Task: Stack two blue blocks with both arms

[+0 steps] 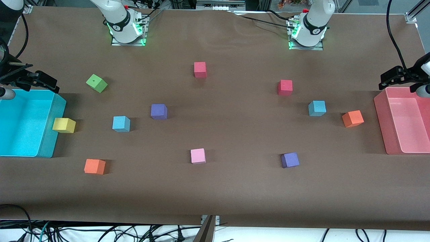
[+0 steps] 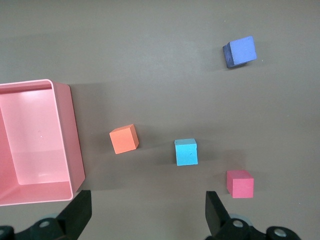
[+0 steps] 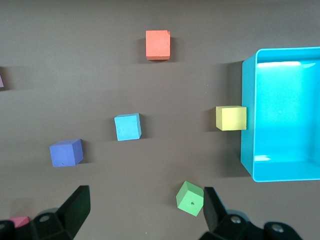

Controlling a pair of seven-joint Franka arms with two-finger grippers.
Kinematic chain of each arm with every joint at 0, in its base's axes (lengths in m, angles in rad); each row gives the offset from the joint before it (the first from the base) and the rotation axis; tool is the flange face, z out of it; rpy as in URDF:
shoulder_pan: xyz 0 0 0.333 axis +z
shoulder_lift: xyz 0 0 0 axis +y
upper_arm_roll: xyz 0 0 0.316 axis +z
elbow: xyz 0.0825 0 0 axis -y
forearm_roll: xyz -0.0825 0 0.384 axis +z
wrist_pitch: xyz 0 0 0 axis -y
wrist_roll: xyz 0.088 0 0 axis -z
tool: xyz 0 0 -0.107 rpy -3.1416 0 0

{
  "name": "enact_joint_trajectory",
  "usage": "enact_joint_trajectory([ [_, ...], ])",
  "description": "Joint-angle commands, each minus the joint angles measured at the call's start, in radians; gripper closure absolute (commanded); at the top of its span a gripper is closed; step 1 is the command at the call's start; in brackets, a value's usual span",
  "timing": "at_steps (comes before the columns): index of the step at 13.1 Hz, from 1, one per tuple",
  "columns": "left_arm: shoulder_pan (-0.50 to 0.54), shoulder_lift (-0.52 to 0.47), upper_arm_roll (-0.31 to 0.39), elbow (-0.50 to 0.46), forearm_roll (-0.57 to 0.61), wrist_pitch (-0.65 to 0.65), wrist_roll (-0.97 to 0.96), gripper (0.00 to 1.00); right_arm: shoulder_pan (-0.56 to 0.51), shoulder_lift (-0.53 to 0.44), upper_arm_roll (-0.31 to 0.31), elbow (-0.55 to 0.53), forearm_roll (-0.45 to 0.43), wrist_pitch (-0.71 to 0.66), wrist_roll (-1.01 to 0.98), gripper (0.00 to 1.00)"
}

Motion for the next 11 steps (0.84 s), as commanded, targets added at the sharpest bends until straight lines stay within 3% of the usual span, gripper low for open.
enact_joint_trajectory([
  [1,-0.001,0.013,-0.001,0.031,0.013,-0.013,0.009,0.00,-0.009,-0.008,0.007,-0.009,0.009,-0.004,0.002,0.00],
  [6,-0.001,0.013,-0.001,0.032,0.013,-0.013,0.008,0.00,-0.009,-0.001,0.007,-0.009,0.009,0.008,-0.004,0.00],
  [11,-0.001,0.013,-0.001,0.032,0.013,-0.014,0.008,0.00,0.009,0.076,0.012,-0.006,0.003,0.007,-0.010,0.00],
])
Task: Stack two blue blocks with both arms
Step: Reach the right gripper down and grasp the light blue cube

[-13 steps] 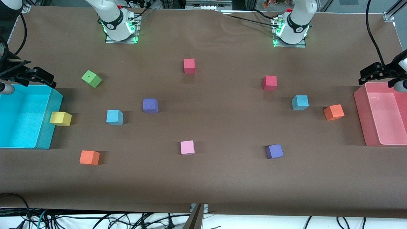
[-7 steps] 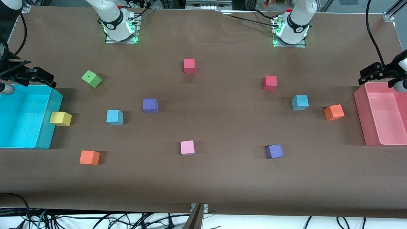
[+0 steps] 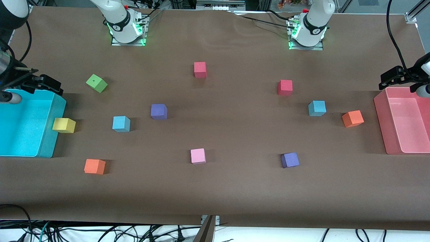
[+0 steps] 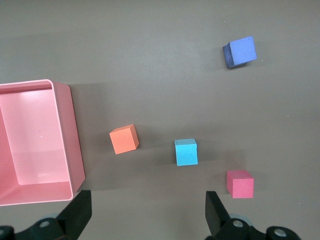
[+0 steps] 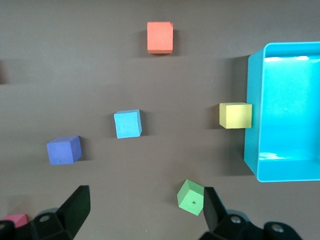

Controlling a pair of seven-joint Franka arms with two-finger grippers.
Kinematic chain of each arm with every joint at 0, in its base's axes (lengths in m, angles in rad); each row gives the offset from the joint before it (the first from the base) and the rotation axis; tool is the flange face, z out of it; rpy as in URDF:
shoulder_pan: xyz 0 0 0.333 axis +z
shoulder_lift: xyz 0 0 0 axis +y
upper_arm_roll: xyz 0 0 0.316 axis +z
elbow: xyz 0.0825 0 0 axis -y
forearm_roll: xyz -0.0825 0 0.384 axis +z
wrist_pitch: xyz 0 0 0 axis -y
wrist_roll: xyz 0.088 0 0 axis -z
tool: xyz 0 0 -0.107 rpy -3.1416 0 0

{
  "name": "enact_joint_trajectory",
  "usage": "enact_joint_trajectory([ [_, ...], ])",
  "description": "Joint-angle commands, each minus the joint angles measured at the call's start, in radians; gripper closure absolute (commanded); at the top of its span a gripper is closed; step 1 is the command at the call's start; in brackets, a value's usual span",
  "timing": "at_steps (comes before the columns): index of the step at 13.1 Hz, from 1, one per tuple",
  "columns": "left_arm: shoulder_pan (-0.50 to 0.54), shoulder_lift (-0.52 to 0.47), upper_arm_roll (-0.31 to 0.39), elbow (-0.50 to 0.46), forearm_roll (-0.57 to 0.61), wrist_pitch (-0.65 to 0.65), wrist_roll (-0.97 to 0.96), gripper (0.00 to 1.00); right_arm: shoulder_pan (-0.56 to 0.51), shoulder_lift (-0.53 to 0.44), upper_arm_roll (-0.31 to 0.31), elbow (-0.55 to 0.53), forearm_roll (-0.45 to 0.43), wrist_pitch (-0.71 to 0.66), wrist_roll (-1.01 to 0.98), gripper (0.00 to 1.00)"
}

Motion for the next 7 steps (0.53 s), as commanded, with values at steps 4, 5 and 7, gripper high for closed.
enact_joint_trajectory([
  [4,-0.001,0.013,0.000,0.032,0.013,-0.013,0.008,0.00,0.054,0.167,0.006,0.002,0.006,0.020,-0.003,0.00],
  [5,0.000,0.012,-0.001,0.032,0.013,-0.013,0.008,0.00,0.071,0.198,0.006,0.001,0.007,0.035,0.005,0.00],
  [7,-0.001,0.013,-0.001,0.033,0.013,-0.013,0.008,0.00,0.091,0.252,0.006,-0.006,0.009,0.078,0.012,0.00],
])
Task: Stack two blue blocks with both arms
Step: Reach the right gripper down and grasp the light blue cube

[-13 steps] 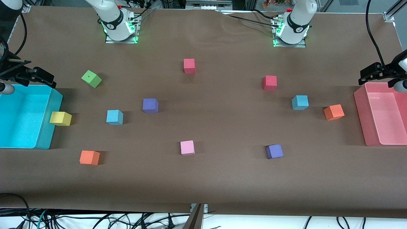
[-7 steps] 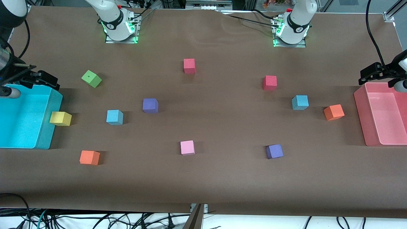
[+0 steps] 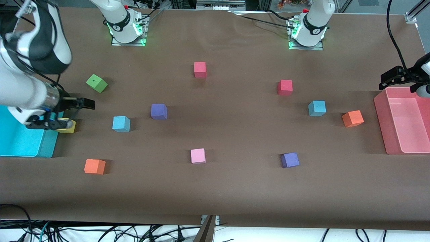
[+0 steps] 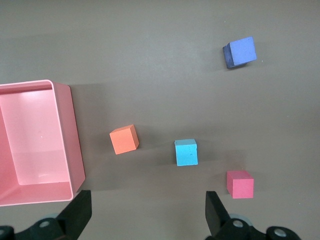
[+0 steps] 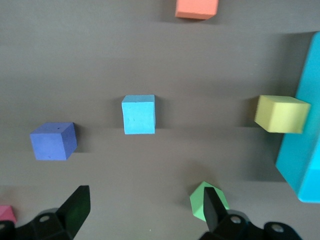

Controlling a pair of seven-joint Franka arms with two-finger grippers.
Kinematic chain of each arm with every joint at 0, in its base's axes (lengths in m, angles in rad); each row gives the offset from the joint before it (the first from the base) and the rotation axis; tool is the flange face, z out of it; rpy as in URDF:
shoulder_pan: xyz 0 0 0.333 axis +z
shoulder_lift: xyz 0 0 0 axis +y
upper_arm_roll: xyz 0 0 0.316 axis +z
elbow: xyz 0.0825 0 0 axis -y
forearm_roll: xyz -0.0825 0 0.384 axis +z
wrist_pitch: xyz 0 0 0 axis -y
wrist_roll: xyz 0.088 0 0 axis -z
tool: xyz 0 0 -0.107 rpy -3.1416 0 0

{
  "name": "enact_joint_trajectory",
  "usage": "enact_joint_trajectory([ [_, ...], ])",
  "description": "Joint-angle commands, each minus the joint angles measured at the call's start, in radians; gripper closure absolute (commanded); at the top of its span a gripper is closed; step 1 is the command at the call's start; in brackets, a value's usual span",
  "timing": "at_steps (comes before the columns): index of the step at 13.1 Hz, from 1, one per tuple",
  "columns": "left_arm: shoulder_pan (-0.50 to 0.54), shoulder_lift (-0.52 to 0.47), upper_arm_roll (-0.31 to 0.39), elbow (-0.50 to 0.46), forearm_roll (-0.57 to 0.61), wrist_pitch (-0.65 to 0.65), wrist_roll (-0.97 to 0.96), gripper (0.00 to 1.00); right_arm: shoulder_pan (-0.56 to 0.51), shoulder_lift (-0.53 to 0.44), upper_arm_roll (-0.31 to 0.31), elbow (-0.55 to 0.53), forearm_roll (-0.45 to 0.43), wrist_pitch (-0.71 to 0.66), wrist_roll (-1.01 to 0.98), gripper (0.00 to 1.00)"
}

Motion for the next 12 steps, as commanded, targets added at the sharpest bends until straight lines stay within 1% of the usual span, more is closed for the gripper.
enact_joint_trajectory([
  [1,-0.001,0.011,-0.001,0.031,0.013,-0.014,0.008,0.00,0.036,0.059,-0.002,-0.001,0.009,0.057,0.011,0.00],
  [3,0.000,0.009,-0.001,0.031,0.013,-0.014,0.008,0.00,0.054,0.096,-0.002,-0.019,0.009,0.112,0.013,0.00],
  [7,0.000,0.009,0.002,0.031,0.014,-0.014,0.008,0.00,0.057,0.095,-0.002,-0.189,0.010,0.338,0.013,0.00],
  [10,0.000,0.008,0.002,0.031,0.016,-0.014,0.008,0.00,0.057,0.093,-0.004,-0.287,0.012,0.468,0.013,0.00],
  [12,0.004,0.009,0.007,0.066,0.022,-0.016,0.009,0.00,0.056,0.098,-0.004,-0.332,0.012,0.533,0.013,0.00],
])
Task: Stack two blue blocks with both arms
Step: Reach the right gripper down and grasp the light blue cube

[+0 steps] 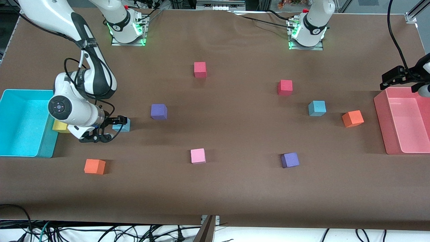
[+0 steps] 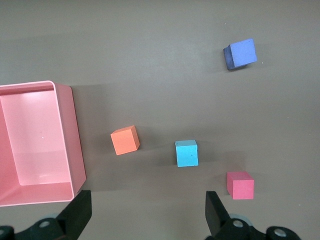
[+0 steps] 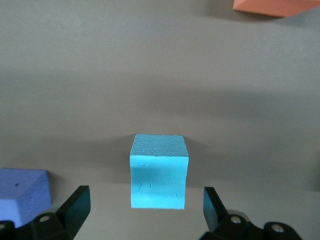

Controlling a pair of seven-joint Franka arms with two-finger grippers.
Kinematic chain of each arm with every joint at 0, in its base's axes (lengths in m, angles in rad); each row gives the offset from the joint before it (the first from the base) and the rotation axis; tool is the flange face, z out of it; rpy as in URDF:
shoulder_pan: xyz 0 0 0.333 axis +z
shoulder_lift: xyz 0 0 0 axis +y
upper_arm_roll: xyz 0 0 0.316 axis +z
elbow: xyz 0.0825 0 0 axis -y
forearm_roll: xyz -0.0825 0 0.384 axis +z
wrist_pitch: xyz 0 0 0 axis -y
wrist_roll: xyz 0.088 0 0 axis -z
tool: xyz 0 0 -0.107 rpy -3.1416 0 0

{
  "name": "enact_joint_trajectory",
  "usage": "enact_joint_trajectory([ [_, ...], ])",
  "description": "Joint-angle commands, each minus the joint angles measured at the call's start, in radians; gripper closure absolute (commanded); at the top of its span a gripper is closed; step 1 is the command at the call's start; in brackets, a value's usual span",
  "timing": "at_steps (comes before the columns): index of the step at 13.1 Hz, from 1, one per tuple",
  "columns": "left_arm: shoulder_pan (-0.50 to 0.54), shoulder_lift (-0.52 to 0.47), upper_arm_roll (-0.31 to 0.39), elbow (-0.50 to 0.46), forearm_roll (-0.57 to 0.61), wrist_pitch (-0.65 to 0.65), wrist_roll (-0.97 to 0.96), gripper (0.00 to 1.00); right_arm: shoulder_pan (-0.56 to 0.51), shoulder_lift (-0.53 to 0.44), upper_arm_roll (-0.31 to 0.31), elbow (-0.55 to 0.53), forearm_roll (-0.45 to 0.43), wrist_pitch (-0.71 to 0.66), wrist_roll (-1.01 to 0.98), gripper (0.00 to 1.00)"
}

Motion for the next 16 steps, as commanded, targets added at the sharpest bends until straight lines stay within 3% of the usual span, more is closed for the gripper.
enact_joint_trajectory([
  [1,0.003,0.009,0.003,0.055,0.022,-0.020,0.014,0.00,-0.009,-0.009,-0.006,-0.067,0.012,0.073,0.008,0.00],
  [11,0.000,0.018,-0.003,0.058,0.019,-0.020,0.008,0.00,-0.016,0.084,-0.007,-0.058,0.016,0.130,0.008,0.03],
  [12,0.000,0.018,-0.001,0.060,0.019,-0.020,0.008,0.00,-0.025,0.086,-0.007,-0.058,0.016,0.128,0.004,0.21],
  [13,0.002,0.018,-0.001,0.060,0.019,-0.020,0.008,0.00,-0.028,0.089,-0.007,-0.058,0.015,0.126,-0.007,0.56],
  [14,0.002,0.018,-0.001,0.060,0.021,-0.020,0.008,0.00,-0.026,0.090,-0.007,-0.052,0.015,0.117,-0.045,1.00],
  [16,0.000,0.018,-0.001,0.060,0.019,-0.020,0.008,0.00,-0.023,0.094,-0.006,-0.037,0.018,0.096,-0.052,1.00],
])
